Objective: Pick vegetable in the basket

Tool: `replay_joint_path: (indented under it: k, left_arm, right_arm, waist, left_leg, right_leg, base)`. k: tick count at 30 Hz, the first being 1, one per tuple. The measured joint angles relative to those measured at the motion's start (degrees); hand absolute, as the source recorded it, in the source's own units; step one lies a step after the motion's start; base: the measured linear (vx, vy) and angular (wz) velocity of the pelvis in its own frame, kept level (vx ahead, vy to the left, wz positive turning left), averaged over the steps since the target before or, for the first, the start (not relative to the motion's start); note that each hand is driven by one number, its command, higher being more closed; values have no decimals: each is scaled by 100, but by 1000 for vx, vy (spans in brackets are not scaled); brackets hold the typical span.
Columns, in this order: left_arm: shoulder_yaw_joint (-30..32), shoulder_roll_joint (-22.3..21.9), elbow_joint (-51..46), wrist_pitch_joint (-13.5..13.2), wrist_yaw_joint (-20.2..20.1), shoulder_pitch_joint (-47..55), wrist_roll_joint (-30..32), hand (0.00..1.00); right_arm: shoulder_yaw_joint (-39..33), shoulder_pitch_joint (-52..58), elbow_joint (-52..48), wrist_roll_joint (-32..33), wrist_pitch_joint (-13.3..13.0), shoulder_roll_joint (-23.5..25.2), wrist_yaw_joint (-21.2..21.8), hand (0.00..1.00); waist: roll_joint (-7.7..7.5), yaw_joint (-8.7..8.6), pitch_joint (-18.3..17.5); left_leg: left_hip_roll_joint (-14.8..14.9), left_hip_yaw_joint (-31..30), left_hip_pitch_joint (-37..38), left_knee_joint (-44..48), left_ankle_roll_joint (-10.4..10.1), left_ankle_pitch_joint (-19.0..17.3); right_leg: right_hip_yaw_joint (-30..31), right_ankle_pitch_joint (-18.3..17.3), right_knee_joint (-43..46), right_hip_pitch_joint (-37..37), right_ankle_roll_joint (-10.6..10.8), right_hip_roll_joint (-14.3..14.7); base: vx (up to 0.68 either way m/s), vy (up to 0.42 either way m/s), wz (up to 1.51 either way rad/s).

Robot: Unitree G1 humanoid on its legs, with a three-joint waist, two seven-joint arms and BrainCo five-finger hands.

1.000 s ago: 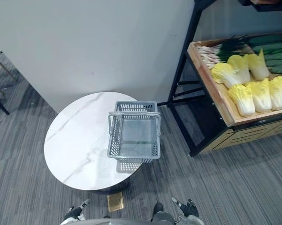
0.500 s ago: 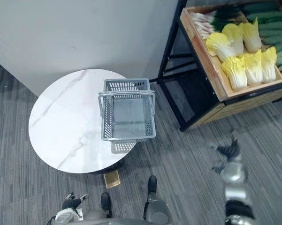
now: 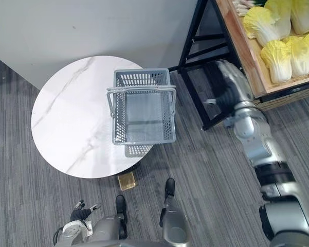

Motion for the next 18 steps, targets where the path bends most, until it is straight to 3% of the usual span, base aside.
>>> replay_joint_path:
  k: [10,18]
  left_arm:
    - [127,21,4,6,22,-177,-8,0]
    - [153,153,46,8,91,-267,-11,0]
  right_arm:
    - [1378,-1395,218,-16,-87,-16,413,0]
    - [1951,-2062,687,-226,-67,389,562,0]
  waist:
    - [-20,243,183]
    - [-66,320,411]
  left_leg:
    - [2,-93,-115,57,9,6]
    - [1,-118,-223,161,17,12]
  right_leg:
    - [38,78,-25,-56,-81,6]
    - [107,144,-86,-77,-67,8]
  base:
    - [0,-1,2]
    - [-32,-6,1]
